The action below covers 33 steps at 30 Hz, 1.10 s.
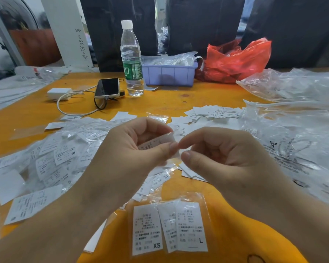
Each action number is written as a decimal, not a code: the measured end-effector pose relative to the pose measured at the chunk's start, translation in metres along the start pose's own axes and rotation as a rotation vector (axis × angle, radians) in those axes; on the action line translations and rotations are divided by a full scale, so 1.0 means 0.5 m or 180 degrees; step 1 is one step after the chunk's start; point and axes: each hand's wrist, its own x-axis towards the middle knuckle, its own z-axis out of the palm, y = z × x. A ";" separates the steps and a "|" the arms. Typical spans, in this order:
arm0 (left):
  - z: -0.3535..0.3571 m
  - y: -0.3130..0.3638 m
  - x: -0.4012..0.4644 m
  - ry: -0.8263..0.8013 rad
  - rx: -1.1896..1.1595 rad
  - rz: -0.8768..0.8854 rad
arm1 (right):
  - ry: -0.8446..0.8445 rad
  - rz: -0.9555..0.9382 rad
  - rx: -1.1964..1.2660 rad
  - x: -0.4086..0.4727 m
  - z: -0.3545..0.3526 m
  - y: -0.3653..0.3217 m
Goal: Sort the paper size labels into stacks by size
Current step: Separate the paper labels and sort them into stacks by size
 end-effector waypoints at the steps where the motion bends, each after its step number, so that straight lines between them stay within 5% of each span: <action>1: -0.001 -0.001 0.001 0.0022 -0.0002 -0.0013 | -0.0086 0.0024 0.0020 0.000 0.000 0.002; 15: -0.009 0.001 0.008 -0.0344 0.0469 -0.0307 | 0.0247 0.0239 -0.0265 0.008 -0.006 0.007; 22: -0.106 -0.012 0.052 0.1169 0.2199 -0.0399 | 0.0213 0.0303 -0.0265 0.009 -0.011 0.005; 27: -0.113 -0.022 0.055 0.1666 0.2903 0.0039 | 0.0321 0.0203 -0.0415 0.014 -0.015 0.002; 33: -0.040 -0.028 0.028 0.0823 0.2493 0.0575 | -0.0280 0.0507 -0.1659 0.013 -0.030 0.015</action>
